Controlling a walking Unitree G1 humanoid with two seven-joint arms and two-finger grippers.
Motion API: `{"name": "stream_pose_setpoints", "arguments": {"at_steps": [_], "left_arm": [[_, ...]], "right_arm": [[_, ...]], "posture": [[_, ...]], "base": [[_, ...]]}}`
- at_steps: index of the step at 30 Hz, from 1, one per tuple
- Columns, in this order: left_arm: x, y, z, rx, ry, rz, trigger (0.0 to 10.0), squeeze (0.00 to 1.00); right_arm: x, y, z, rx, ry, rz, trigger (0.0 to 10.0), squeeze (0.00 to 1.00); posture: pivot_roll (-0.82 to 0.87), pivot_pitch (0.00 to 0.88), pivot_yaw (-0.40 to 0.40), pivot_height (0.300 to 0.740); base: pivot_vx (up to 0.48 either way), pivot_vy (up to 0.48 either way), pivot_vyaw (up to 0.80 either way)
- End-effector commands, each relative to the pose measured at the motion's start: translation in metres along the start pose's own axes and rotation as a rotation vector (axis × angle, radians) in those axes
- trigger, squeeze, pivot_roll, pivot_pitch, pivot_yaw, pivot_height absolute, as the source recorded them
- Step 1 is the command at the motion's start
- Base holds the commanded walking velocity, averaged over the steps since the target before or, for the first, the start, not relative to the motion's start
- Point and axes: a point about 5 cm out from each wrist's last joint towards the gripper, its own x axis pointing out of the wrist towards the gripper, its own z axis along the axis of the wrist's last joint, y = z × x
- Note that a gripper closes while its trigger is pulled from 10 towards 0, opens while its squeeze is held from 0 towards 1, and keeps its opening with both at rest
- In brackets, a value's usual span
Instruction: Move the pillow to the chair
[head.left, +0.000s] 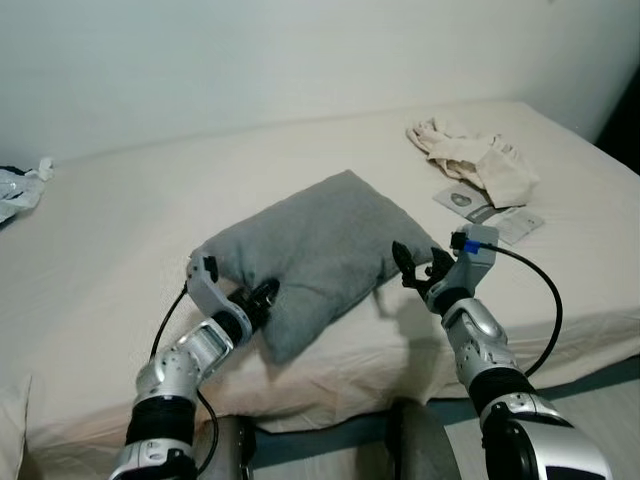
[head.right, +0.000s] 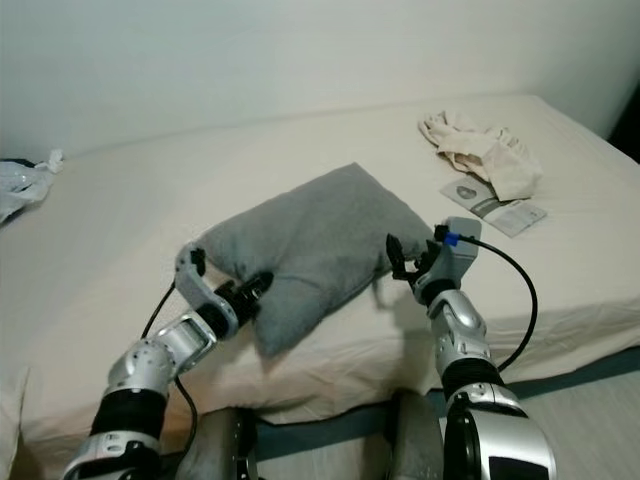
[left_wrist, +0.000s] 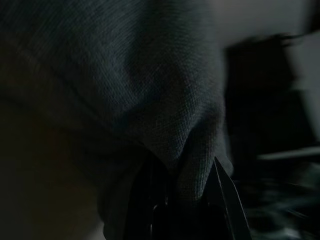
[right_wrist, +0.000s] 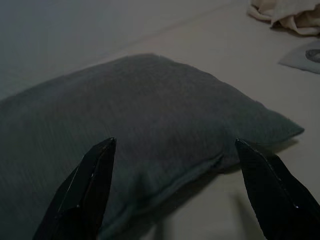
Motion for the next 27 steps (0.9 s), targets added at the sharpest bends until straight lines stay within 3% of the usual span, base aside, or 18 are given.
{"name": "stream_pose_setpoints", "arguments": {"at_steps": [1,3,4,10,11,13,17,21,23,27], "left_arm": [[-0.003,-0.009,0.014,-0.012,-0.055,-0.098,0.0,0.00],[-0.009,-0.012,0.037,-0.052,-0.135,-0.154,0.0,0.00],[-0.019,-0.015,0.059,-0.099,-0.209,-0.219,0.0,0.00],[-0.030,-0.020,0.078,-0.123,-0.266,-0.299,0.0,0.00],[-0.035,-0.021,0.086,-0.137,-0.299,-0.325,0.0,0.00],[-0.038,-0.021,0.092,-0.158,-0.333,-0.340,0.0,0.00],[-0.040,-0.022,0.086,-0.201,-0.323,-0.367,0.0,0.00],[-0.039,-0.025,0.073,-0.216,-0.278,-0.385,0.0,0.00],[-0.039,-0.024,0.056,-0.258,-0.217,-0.396,0.0,0.00],[-0.039,-0.026,0.040,-0.290,-0.154,-0.410,0.0,0.00]], "right_arm": [[0.001,0.000,0.001,0.021,0.003,0.005,10.0,0.00],[0.002,0.001,0.005,0.048,-0.007,0.036,10.0,0.00],[0.002,0.000,0.007,0.088,-0.018,0.052,10.0,0.00],[-0.001,-0.004,0.007,0.096,-0.026,0.054,10.0,0.00],[-0.003,-0.006,0.006,0.128,-0.029,0.057,10.0,1.00],[-0.004,-0.007,0.004,0.165,-0.032,0.058,10.0,1.00],[-0.003,-0.009,0.003,0.560,-0.087,0.037,10.0,1.00],[-0.001,-0.003,0.005,0.666,-0.108,0.082,10.0,1.00],[0.003,0.009,0.011,0.770,-0.124,0.181,10.0,1.00],[0.008,0.018,0.015,0.825,-0.120,0.228,10.0,1.00]], "posture": [[0.06,0.136,0.033,0.560],[0.05,0.135,0.033,0.560],[0.05,0.134,0.033,0.560],[0.05,0.131,0.035,0.560],[0.05,0.130,0.035,0.560],[0.05,0.130,0.035,0.560],[0.05,0.127,0.039,0.560],[0.05,0.126,0.041,0.560],[0.05,0.123,0.044,0.560],[0.05,0.120,0.047,0.560]], "base": [[0.000,0.000,0.00],[0.000,0.000,0.00],[0.000,0.000,0.00],[0.000,0.000,0.00],[0.000,0.000,0.00],[0.000,0.000,0.00],[0.000,0.000,0.00],[0.000,0.000,0.00],[0.000,0.000,0.00],[0.000,0.000,0.00]]}}
